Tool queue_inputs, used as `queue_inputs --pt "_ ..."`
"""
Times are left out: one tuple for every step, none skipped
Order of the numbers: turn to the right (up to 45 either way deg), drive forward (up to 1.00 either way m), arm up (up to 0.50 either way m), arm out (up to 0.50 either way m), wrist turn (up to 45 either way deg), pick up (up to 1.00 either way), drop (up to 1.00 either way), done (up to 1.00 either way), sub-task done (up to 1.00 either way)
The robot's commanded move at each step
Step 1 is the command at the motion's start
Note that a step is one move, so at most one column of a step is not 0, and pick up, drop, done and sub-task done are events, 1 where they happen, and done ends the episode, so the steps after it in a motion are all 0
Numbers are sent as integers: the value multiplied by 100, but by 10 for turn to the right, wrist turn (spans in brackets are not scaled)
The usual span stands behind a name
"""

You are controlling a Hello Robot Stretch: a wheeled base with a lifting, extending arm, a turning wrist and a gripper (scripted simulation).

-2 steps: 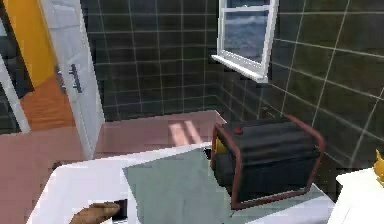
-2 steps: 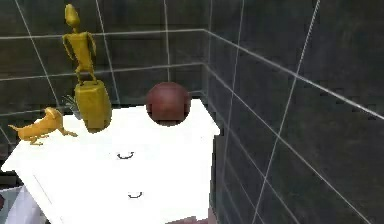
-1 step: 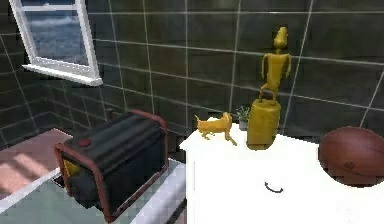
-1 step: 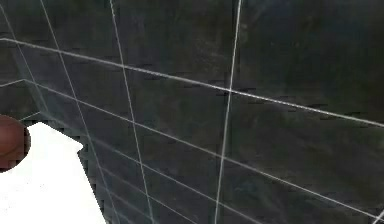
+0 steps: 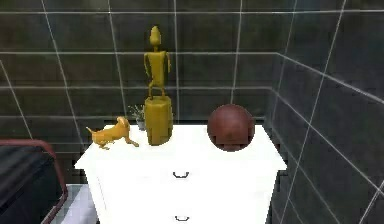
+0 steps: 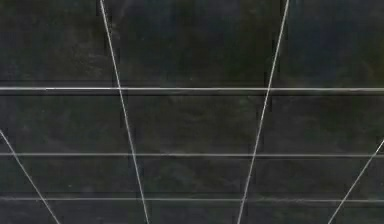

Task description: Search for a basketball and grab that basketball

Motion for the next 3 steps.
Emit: queue_inputs --pt "0 55 0 0 0 0 0 0 0" --pt "-450 0 0 0 0 0 0 0 0" --pt "-150 0 0 0 0 0 0 0 0"
